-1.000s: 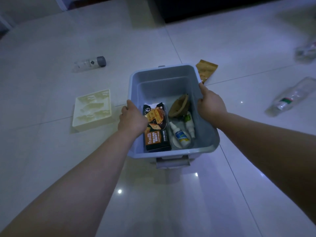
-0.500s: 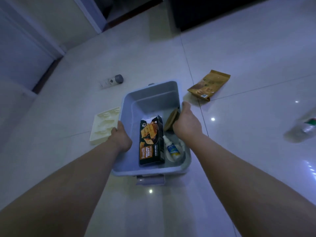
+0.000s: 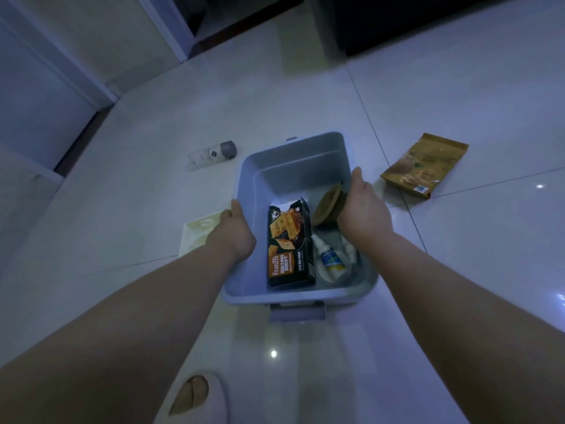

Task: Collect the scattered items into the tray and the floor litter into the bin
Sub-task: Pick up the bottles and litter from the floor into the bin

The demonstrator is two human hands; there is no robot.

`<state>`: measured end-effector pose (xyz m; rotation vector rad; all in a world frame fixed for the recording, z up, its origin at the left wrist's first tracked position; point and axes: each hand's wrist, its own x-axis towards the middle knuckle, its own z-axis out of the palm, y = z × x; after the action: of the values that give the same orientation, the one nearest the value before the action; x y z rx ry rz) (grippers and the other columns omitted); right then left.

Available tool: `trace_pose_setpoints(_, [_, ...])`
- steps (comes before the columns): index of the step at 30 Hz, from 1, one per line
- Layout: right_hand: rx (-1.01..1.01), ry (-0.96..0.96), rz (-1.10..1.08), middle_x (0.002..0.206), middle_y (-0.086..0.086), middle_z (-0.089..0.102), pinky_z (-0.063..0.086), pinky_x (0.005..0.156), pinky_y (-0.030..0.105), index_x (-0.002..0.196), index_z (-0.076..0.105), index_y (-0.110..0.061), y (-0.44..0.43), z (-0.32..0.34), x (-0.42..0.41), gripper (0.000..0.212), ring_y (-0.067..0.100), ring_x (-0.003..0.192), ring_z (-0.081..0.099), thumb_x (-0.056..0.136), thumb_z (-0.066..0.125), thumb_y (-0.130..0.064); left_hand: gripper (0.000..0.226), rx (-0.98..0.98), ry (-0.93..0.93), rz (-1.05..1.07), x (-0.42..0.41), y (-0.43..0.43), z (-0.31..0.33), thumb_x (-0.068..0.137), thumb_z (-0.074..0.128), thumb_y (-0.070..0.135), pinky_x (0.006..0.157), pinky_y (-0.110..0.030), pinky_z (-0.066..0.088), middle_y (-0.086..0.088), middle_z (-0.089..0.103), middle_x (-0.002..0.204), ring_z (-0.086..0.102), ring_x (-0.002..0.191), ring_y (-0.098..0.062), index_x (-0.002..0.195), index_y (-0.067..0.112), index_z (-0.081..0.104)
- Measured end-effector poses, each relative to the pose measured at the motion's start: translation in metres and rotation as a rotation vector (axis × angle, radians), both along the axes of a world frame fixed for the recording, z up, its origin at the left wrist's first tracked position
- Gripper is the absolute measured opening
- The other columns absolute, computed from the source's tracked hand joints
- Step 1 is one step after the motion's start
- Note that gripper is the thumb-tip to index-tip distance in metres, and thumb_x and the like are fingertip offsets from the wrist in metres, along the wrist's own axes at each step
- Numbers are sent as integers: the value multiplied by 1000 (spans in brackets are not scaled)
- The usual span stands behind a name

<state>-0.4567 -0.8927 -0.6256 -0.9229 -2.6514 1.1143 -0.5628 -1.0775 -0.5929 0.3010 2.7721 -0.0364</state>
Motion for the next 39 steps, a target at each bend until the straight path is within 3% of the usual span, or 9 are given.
trace_pose_setpoints(5, [119, -129, -91, 140, 18, 37, 40, 74, 41, 151, -1, -10, -3, 5, -67, 73, 39, 115, 52, 93, 43, -8, 73, 151, 3, -116, -78, -1, 0, 94, 41, 8, 100, -40, 39, -21, 28, 149, 41, 130, -35, 153, 5, -1])
trace_pose_setpoints(8, [137, -186, -169, 145, 17, 32, 42, 86, 44, 152, -2, -11, -2, 6, -103, 73, 39, 120, 48, 94, 42, -7, 63, 359, 39, -134, -121, 1, -8, 91, 41, 8, 100, -38, 40, -18, 38, 147, 44, 128, -34, 151, 8, 21])
trace_pose_setpoints(12, [172, -251, -214, 148, 15, 30, 42, 92, 45, 152, -2, -14, 0, 11, -148, 76, 38, 123, 46, 92, 44, -7, 68, 727, 10, 71, -162, 6, -19, 90, 40, 3, 104, -32, 37, -1, 32, 155, 38, 137, -24, 152, 23, 21])
trace_pose_setpoints(19, [248, -354, -323, 154, 10, 22, 41, 96, 47, 153, -4, -15, -1, 10, -181, 77, 40, 127, 43, 91, 41, -6, 68, 939, -105, 117, -189, 13, -19, 91, 36, 0, 105, -36, 42, 2, 30, 156, 41, 136, -24, 152, 27, 21])
trace_pose_setpoints(23, [346, -405, -297, 155, 11, 20, 37, 100, 49, 152, -4, -14, 3, 4, -192, 79, 36, 132, 38, 90, 45, -11, 37, 1255, -242, 408, -217, 1, -34, 97, 44, 17, 104, -36, 44, -3, 55, 138, 53, 125, -22, 132, 21, 56])
trace_pose_setpoints(26, [413, -444, -264, 158, 12, 11, 30, 107, 50, 151, -4, -7, 2, 3, -198, 79, 33, 140, 25, 91, 47, -14, 23, 966, -86, 496, -219, -41, -54, 90, 49, 22, 89, -37, 54, -9, 71, 101, 67, 96, -28, 83, 20, 70])
trace_pose_setpoints(29, [352, -414, -232, 157, 14, 11, 32, 106, 49, 151, -3, -4, 1, 6, -201, 82, 35, 139, 27, 90, 52, -13, 23, 406, -78, 328, -195, -79, -72, 80, 57, 17, 77, -30, 53, -17, 73, 94, 69, 91, -32, 89, 3, 73])
trace_pose_setpoints(32, [277, -378, -153, 157, 14, 11, 35, 105, 48, 151, -3, -3, 7, 13, -197, 86, 36, 136, 31, 89, 56, -9, 27, 97, -247, 159, -165, -87, -80, 78, 64, 29, 68, -25, 44, -10, 68, 93, 66, 96, -28, 92, 7, 67])
trace_pose_setpoints(39, [277, -288, 28, 160, 12, -6, 39, 98, 44, 151, -6, -3, 9, 11, -170, 76, 37, 130, 41, 94, 44, -9, 61, 81, -271, 136, -152, -69, -65, 69, 66, 51, 96, -31, 49, 4, 63, 128, 60, 115, -19, 126, 32, 59])
